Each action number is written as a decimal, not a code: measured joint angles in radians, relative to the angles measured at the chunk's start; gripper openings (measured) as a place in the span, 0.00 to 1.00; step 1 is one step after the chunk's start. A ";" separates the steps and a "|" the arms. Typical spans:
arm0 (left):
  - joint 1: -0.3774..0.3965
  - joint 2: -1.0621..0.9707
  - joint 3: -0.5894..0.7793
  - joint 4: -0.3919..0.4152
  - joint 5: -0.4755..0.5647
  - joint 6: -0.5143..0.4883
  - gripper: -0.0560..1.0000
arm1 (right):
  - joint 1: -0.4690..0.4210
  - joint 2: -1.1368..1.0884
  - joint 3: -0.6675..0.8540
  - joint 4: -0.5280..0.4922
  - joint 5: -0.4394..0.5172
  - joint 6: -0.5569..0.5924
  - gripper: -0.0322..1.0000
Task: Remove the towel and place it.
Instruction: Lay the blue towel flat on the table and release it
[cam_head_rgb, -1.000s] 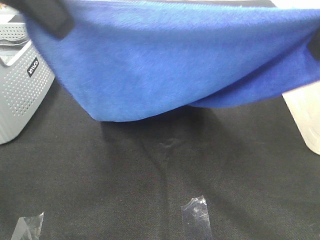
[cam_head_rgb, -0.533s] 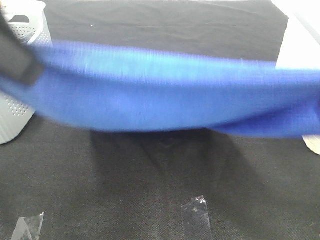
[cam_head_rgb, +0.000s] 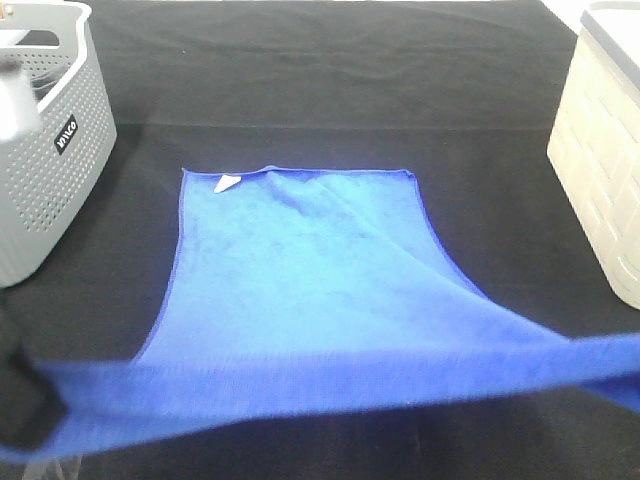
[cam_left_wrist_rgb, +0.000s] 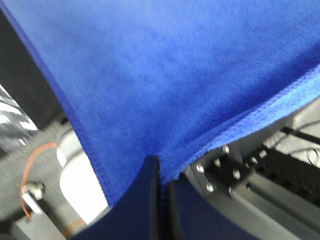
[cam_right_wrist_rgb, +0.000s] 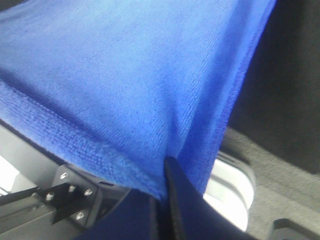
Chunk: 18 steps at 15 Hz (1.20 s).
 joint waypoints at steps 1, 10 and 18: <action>0.000 -0.002 0.025 -0.007 -0.002 0.000 0.05 | 0.000 -0.005 0.020 0.008 0.000 0.000 0.06; 0.000 0.125 0.051 0.014 -0.071 0.036 0.05 | 0.000 0.275 0.100 -0.036 -0.012 -0.065 0.06; -0.099 0.416 0.057 -0.044 0.010 0.217 0.05 | 0.000 0.355 0.241 0.049 -0.008 -0.174 0.06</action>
